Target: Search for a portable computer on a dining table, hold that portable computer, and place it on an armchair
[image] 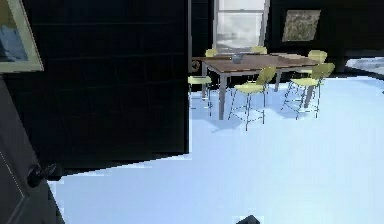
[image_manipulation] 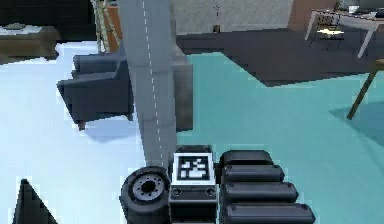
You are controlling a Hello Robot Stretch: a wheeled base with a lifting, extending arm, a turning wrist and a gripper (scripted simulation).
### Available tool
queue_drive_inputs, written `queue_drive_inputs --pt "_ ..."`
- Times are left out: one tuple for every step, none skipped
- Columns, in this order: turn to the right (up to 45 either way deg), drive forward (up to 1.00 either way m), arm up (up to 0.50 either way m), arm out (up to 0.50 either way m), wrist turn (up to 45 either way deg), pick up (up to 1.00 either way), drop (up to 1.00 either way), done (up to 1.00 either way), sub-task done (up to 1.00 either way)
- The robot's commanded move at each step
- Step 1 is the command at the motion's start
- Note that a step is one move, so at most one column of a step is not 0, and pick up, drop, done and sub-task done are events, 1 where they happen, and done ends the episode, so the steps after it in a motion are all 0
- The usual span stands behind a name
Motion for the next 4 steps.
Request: queue_drive_inputs --pt "0.0 0.10 0.00 0.00 0.0 0.00 0.00 0.00 0.00" --pt "39.0 0.00 0.00 0.00 0.0 0.00 0.00 0.00 0.00" --pt "0.0 1.00 0.00 0.00 0.0 0.00 0.00 0.00 0.00" --pt "0.0 1.00 0.00 0.00 0.0 0.00 0.00 0.00 0.00"
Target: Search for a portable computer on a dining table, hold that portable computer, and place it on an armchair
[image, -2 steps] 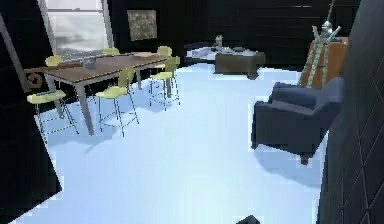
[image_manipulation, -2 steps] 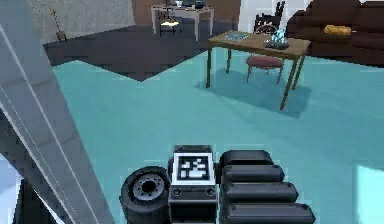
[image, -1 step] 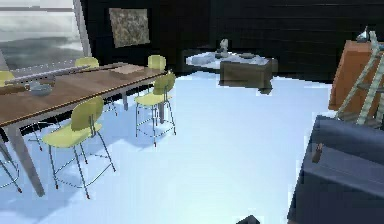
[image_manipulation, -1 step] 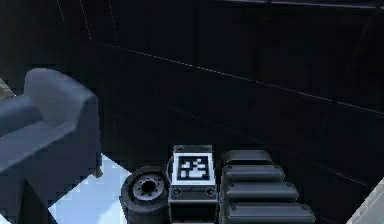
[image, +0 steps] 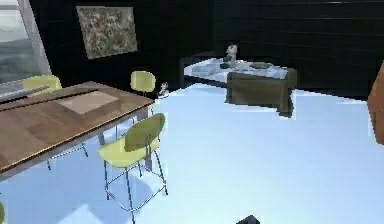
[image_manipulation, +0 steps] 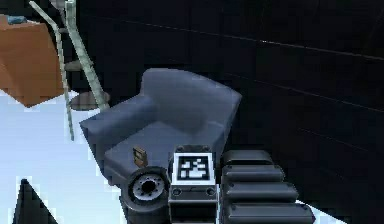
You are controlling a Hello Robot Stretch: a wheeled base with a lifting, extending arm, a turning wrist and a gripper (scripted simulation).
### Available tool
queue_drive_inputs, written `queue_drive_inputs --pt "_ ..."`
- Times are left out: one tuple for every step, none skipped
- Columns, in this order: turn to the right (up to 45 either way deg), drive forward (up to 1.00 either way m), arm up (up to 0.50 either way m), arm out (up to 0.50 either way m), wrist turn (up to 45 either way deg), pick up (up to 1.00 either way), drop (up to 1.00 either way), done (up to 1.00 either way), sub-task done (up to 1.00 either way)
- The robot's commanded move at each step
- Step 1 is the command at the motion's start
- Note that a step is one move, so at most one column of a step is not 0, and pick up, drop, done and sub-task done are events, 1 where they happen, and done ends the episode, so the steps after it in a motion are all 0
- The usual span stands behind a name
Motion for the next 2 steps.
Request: queue_drive_inputs --pt "30.0 0.00 0.00 0.00 0.0 0.00 0.00 0.00 0.00" --pt "0.0 1.00 0.00 0.00 0.0 0.00 0.00 0.00 0.00"
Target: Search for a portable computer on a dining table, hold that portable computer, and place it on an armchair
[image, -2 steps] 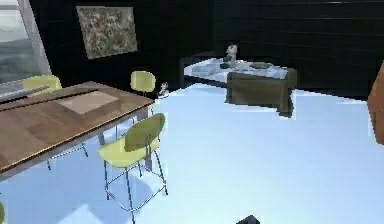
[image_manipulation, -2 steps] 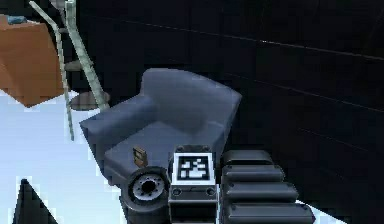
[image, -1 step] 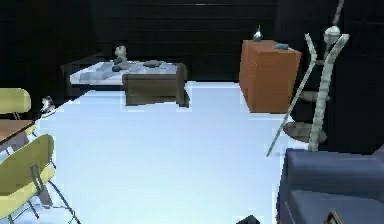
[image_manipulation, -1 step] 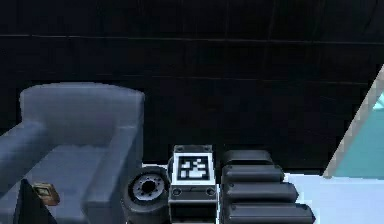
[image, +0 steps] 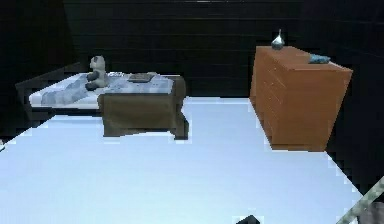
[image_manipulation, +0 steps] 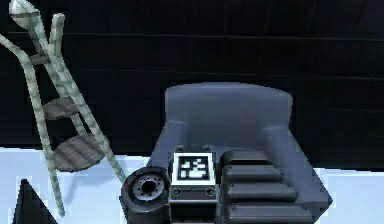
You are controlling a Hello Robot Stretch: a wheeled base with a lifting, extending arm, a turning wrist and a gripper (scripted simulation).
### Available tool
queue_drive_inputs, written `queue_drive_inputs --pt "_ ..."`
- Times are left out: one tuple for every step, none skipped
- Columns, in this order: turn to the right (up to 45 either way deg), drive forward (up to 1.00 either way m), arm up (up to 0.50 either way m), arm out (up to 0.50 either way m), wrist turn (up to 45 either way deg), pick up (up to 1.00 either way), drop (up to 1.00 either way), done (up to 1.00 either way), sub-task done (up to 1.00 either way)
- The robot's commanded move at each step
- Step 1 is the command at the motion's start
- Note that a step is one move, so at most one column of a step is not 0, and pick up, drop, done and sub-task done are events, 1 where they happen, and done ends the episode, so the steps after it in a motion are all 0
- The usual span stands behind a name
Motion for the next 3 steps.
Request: queue_drive_inputs --pt "3.0 0.00 0.00 0.00 0.0 0.00 0.00 0.00 0.00" --pt "0.0 0.35 0.00 0.00 0.0 0.00 0.00 0.00 0.00" --pt "24.0 0.00 0.00 0.00 0.0 0.00 0.00 0.00 0.00"
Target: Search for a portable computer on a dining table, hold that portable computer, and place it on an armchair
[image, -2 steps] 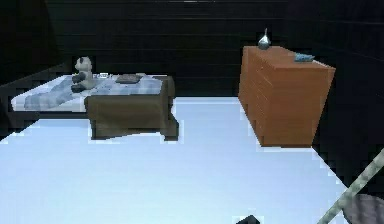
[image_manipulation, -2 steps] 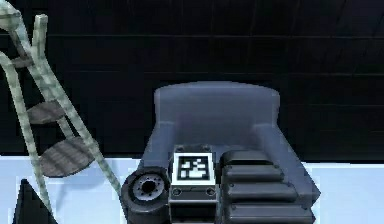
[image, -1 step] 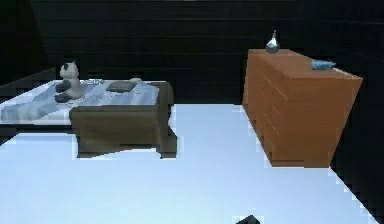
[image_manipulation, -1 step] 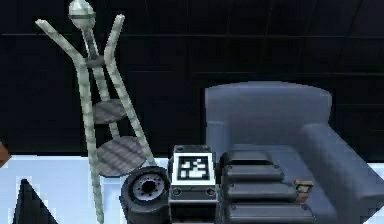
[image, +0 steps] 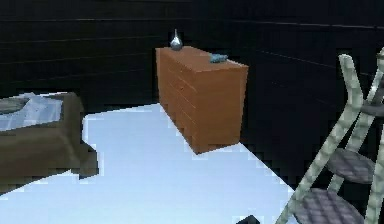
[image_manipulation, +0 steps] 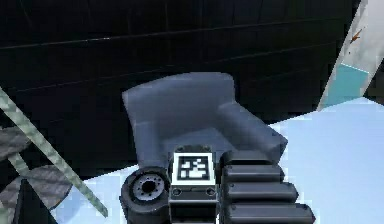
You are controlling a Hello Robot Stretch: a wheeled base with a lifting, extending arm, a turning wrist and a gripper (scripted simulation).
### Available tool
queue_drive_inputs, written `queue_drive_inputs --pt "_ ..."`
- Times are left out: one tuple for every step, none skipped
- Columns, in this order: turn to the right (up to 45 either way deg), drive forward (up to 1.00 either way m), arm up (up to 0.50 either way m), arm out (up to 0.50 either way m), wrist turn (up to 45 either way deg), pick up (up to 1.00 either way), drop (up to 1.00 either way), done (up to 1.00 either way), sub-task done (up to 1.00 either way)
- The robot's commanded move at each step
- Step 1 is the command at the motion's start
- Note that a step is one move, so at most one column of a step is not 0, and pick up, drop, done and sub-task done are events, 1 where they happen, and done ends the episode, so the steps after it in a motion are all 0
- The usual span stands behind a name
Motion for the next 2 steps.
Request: queue_drive_inputs --pt "0.0 0.25 0.00 0.00 0.0 0.00 0.00 0.00 0.00" --pt "-45.0 0.00 0.00 0.00 0.0 0.00 0.00 0.00 0.00"
